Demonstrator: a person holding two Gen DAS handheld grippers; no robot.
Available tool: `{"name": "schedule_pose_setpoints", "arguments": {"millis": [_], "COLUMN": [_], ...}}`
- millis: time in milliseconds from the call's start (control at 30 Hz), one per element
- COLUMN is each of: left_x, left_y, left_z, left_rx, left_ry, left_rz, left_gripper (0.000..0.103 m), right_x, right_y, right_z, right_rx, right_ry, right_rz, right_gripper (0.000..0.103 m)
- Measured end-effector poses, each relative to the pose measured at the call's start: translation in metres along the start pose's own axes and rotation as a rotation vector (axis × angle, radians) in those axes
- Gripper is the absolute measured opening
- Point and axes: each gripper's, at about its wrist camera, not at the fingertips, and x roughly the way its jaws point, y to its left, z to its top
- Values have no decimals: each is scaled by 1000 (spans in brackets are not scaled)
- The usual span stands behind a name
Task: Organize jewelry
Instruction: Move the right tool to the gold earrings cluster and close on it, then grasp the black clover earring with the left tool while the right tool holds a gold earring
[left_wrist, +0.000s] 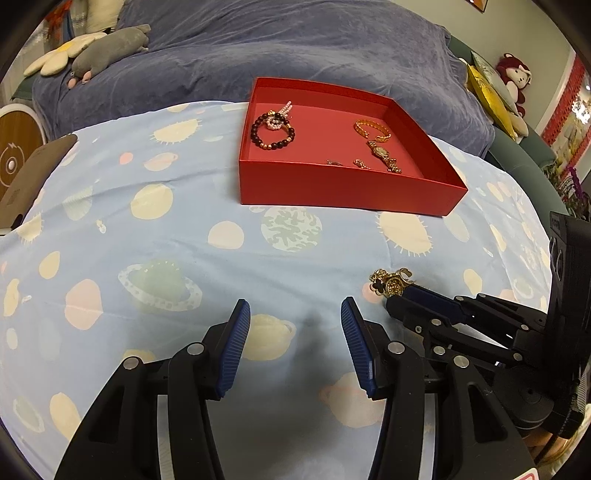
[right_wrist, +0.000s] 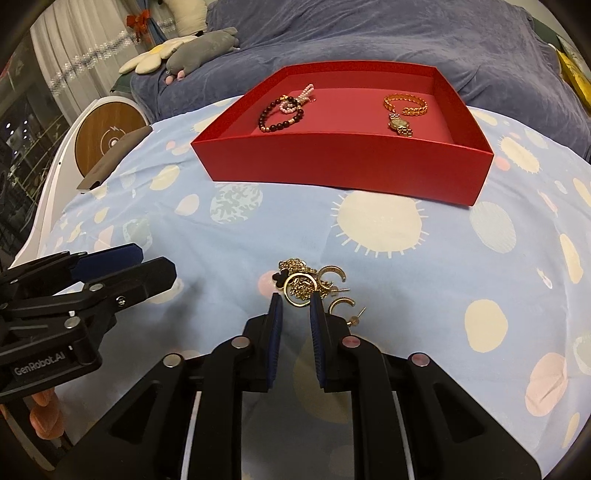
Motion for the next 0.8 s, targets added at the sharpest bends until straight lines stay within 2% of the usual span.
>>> {"name": "schedule_pose_setpoints", "arguments": {"millis": [67,233,300,367,567,800], "left_x": [-1,-2,-2,-1,1,16], "left_y": [2,3,3,2,-1,-27], "left_z": [1,0,0,0,-1,1], "left_rx": [-7,-8,-9,-7,-4,39], "left_ry": [-1,-1,2,2,3,1], "left_rz": [-4,-3,-4,-4,-9,-40], "left_gripper": [49,49,49,49,49,49], "right_x": [1,3,3,3,-9,-34], "right_y": [2,5,5,6,1,-18], "right_z": [1,3,3,3,0,-5], "right_rx": [-7,-22,-28,-35,-28,8], "right_ry": [-9,-18,-21,-23,-43,-65], "right_rz": [-15,-24,-30,-41,-35,-30], "right_gripper": [28,29,27,19,19,19]}}
